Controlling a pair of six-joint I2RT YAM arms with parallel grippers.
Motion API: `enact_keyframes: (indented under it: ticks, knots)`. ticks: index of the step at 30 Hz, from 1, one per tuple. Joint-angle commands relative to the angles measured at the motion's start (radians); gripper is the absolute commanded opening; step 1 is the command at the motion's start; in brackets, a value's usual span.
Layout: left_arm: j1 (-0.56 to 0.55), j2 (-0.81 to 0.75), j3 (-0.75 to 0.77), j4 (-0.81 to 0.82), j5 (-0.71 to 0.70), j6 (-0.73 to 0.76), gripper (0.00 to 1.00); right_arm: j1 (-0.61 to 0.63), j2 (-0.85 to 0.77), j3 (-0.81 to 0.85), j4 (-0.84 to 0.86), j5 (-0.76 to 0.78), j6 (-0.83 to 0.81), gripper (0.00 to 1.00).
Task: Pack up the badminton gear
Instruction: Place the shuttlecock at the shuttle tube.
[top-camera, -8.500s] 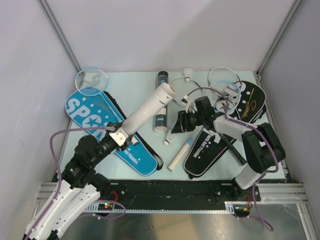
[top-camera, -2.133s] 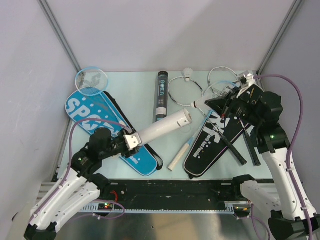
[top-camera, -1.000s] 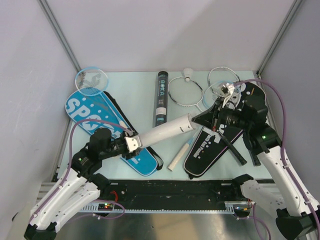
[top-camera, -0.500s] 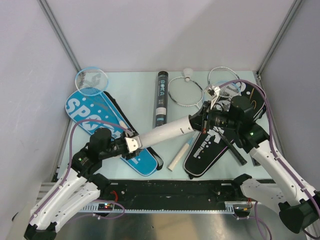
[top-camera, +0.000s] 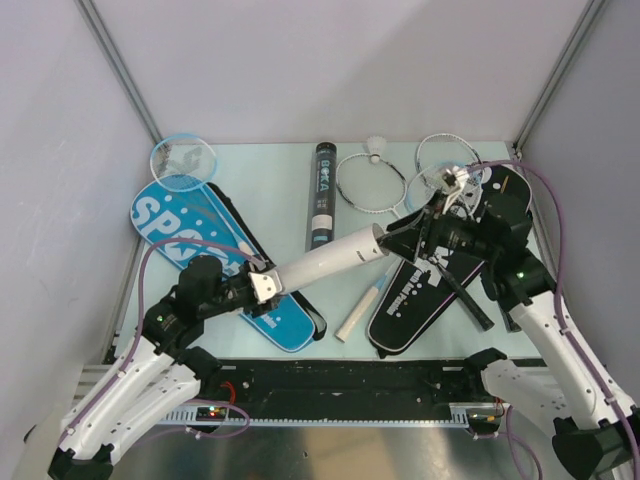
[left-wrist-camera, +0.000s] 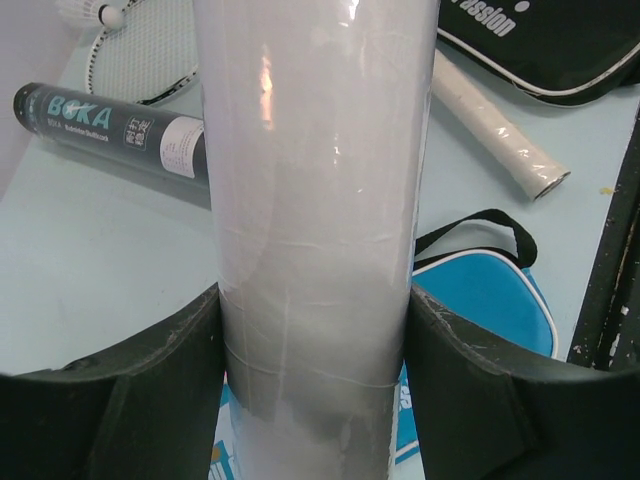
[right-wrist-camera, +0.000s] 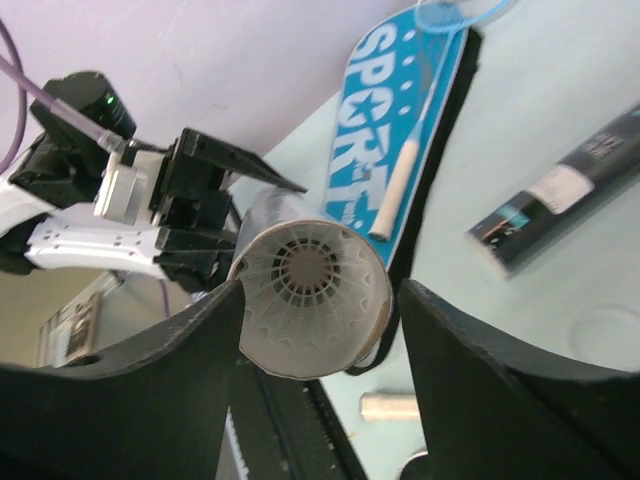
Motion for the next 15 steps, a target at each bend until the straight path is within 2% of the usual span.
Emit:
enact_keyframes:
  ticks: [1, 4, 6, 11, 15]
  knots:
    - [-0.004, -0.009, 0.040, 0.080, -0.035, -0.011, 0.25, -0.079, -0.038, 0.002, 0.015, -0.001, 0.008, 0.72]
    - [-0.005, -0.006, 0.040, 0.080, -0.049, -0.010, 0.25, -0.138, -0.032, 0.003, 0.055, 0.014, 0.048, 0.75]
    - [-0.004, -0.004, 0.038, 0.080, -0.057, -0.010, 0.25, -0.164, -0.015, 0.003, 0.082, 0.078, 0.072, 0.75]
    - [-0.004, -0.011, 0.034, 0.083, -0.102, -0.010, 0.24, -0.195, 0.104, 0.003, 0.150, 0.292, 0.089, 0.75]
    - [-0.005, -0.034, 0.031, 0.097, -0.162, -0.019, 0.24, -0.200, 0.260, 0.011, 0.274, 0.472, 0.109, 0.72]
